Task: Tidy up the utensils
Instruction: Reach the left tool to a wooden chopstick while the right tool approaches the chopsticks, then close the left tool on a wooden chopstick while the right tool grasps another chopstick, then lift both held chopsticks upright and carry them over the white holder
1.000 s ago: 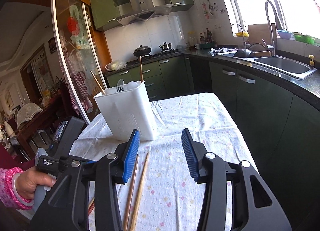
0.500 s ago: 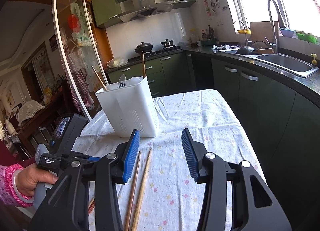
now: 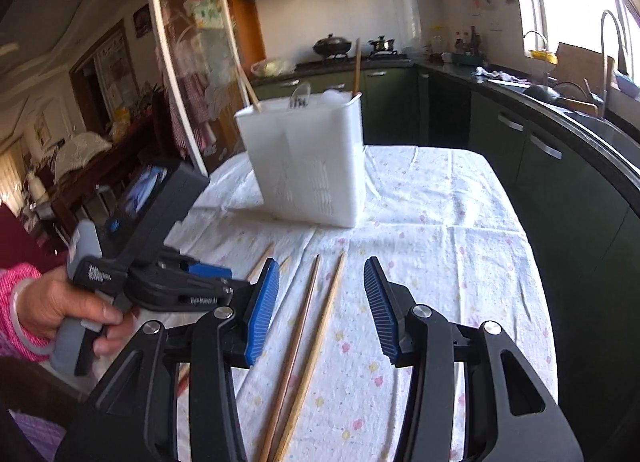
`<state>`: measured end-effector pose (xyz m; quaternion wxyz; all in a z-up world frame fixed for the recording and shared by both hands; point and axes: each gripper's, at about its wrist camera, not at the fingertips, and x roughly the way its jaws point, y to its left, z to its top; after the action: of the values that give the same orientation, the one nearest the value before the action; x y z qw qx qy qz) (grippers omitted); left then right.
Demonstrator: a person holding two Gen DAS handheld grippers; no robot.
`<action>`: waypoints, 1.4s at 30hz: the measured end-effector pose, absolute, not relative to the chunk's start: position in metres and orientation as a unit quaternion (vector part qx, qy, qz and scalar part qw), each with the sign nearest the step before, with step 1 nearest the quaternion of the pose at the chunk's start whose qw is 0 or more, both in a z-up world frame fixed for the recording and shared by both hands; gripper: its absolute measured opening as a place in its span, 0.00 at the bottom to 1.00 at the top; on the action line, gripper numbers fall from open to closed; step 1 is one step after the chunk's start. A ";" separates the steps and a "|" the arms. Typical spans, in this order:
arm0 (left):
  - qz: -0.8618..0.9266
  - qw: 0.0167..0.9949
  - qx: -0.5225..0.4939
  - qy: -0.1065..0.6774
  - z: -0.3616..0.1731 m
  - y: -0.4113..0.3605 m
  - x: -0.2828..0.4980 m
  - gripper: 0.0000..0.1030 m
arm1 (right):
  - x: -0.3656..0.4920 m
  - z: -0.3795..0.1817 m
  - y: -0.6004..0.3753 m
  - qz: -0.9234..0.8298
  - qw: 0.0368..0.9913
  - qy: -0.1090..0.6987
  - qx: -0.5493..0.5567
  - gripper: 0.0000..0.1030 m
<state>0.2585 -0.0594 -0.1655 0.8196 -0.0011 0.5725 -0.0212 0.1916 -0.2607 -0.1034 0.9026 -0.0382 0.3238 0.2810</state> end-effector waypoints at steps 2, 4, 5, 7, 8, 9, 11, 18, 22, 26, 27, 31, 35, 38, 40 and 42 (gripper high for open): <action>-0.023 0.819 -0.003 0.573 -0.165 -0.055 0.255 0.20 | 0.195 -0.120 -0.238 0.285 0.886 0.353 -0.091 0.42; -0.027 0.819 0.000 0.573 -0.165 -0.053 0.251 0.19 | 0.203 -0.135 -0.220 0.297 0.868 0.382 -0.112 0.36; -0.029 0.818 -0.001 0.574 -0.165 -0.052 0.250 0.19 | 0.207 -0.141 -0.212 0.300 0.861 0.394 -0.116 0.36; -0.032 0.817 -0.006 0.576 -0.165 -0.048 0.247 0.19 | 0.218 -0.151 -0.199 0.294 0.851 0.417 -0.126 0.36; -0.034 0.816 -0.009 0.577 -0.165 -0.046 0.246 0.19 | 0.223 -0.155 -0.193 0.293 0.846 0.427 -0.129 0.36; -0.036 0.815 -0.010 0.578 -0.165 -0.045 0.246 0.19 | 0.227 -0.158 -0.189 0.293 0.841 0.436 -0.132 0.36; -0.040 0.815 -0.009 0.578 -0.165 -0.043 0.245 0.19 | 0.235 -0.165 -0.180 0.293 0.828 0.459 -0.136 0.36; -0.046 0.818 0.001 0.574 -0.164 -0.043 0.243 0.21 | 0.261 -0.186 -0.168 0.257 0.806 0.512 -0.150 0.37; -0.046 0.818 0.014 0.573 -0.165 -0.053 0.246 0.24 | 0.274 -0.184 -0.160 0.259 0.790 0.535 -0.151 0.35; -0.041 0.820 0.019 0.571 -0.165 -0.052 0.249 0.15 | 0.279 -0.184 -0.160 0.254 0.788 0.539 -0.158 0.25; -0.043 0.820 0.016 0.570 -0.165 -0.050 0.250 0.10 | 0.279 -0.184 -0.160 0.255 0.788 0.538 -0.156 0.12; -0.045 0.816 -0.005 0.576 -0.164 -0.041 0.252 0.06 | 0.274 -0.185 -0.162 0.252 0.794 0.531 -0.156 0.07; -0.046 0.821 -0.010 0.569 -0.158 -0.034 0.246 0.06 | 0.271 -0.183 -0.170 0.266 0.798 0.527 -0.122 0.07; -0.046 0.833 -0.006 0.551 -0.145 -0.030 0.239 0.06 | 0.267 -0.170 -0.182 0.276 0.807 0.513 -0.099 0.07; -0.052 0.838 -0.012 0.543 -0.135 -0.028 0.235 0.06 | 0.261 -0.159 -0.191 0.283 0.813 0.502 -0.083 0.07; -0.057 0.844 -0.016 0.534 -0.126 -0.026 0.228 0.06 | 0.253 -0.148 -0.199 0.289 0.820 0.490 -0.068 0.06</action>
<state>0.2280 -0.0258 -0.1257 0.8435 -0.0157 0.5338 -0.0565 0.2528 -0.1992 -0.1476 0.8199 -0.0682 0.4897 0.2887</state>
